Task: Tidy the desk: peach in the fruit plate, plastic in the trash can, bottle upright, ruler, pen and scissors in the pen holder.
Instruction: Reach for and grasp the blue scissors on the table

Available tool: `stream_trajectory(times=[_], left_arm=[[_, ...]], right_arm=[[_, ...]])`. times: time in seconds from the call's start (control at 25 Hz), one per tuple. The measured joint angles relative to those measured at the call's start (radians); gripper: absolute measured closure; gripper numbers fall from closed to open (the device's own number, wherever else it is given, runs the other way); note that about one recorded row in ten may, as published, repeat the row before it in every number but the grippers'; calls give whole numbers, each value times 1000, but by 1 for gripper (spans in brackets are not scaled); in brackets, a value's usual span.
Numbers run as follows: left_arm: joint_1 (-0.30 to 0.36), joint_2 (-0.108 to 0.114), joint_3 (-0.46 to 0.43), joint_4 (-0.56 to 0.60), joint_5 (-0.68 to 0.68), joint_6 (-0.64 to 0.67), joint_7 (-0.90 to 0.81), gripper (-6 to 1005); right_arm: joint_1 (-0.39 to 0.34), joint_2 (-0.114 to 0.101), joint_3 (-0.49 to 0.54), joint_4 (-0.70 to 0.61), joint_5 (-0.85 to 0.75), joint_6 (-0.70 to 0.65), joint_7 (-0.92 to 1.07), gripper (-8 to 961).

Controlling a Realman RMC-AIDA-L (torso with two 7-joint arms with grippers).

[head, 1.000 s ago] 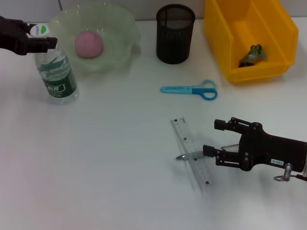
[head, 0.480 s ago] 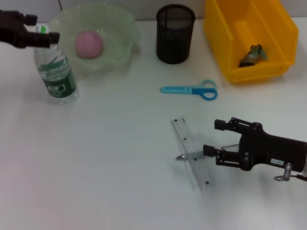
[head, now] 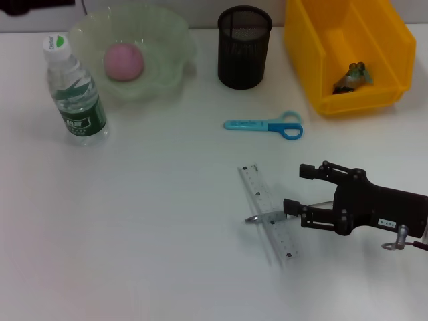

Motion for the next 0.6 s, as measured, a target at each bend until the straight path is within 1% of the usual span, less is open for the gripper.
stream_trajectory(times=[0.04,0.08,0.12,0.16,0.2,0.24,0.28,0.32,0.4,0.48,0.52,0.56,0.6], left_arm=[[7,-7,2,-14,-25,32,16,164],[7,-7,2,-14,-25,32,16,165],[14,-25,4,-53,-58,95,54,165],[15,-28,5,-61,-61,105,63,165],[15,-37,5,-89,-66,130,88,165],[15,-37,5,-89,-66,130,88,165],[15,-47,6,-128,-69,154,121,165],[15,-59,9,-197,-68,180,179,165],[15,-63,24,-272,-65,188,242,166],[15,-63,24,-272,-65,188,242,166],[16,-63,64,-364,-64,187,327,166],[22,-63,93,-416,-63,173,390,166],[26,-64,104,-437,-61,166,416,167]], right_arm=[[1,0,2,0,0,-1,2,173],[3,0,4,0,0,-1,5,174],[5,0,9,0,0,-1,7,175],[6,0,16,-1,0,-1,8,175],[7,0,23,-3,0,-1,8,176],[8,-1,30,-3,0,-2,8,177],[8,-1,36,-4,0,-2,8,177],[10,-1,44,-5,0,-2,8,178],[12,-1,51,-4,1,-2,9,180],[13,-2,60,-4,1,-2,10,181],[13,-3,66,-4,1,-2,10,182],[13,-3,74,-5,1,-2,11,182],[13,-3,81,-5,2,-2,12,183]])
